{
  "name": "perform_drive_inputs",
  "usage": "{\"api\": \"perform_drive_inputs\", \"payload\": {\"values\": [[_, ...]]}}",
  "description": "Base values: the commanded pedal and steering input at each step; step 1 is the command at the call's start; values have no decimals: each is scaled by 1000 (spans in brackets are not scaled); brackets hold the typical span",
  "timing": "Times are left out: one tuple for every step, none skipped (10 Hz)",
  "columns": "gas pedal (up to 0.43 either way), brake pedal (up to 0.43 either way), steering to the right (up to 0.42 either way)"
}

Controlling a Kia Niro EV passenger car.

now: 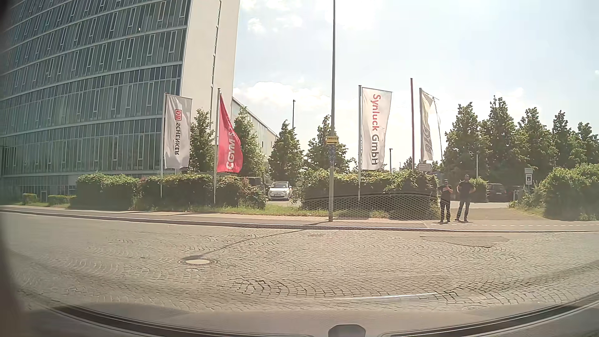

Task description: Follow the waypoints while adhering to traffic rules and regulations

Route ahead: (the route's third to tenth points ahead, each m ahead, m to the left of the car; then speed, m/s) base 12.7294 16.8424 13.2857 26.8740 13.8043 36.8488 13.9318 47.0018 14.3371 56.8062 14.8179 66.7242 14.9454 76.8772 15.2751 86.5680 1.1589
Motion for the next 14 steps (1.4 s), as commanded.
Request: {"api": "perform_drive_inputs", "payload": {"values": [[248,24,-358],[248,24,-392],[260,24,-425],[260,24,-458],[260,24,-483],[260,24,-498],[260,24,-513],[268,24,-520],[268,24,-522],[280,24,-530],[280,24,-536],[287,24,-540],[287,24,-541],[287,24,-542]]}}
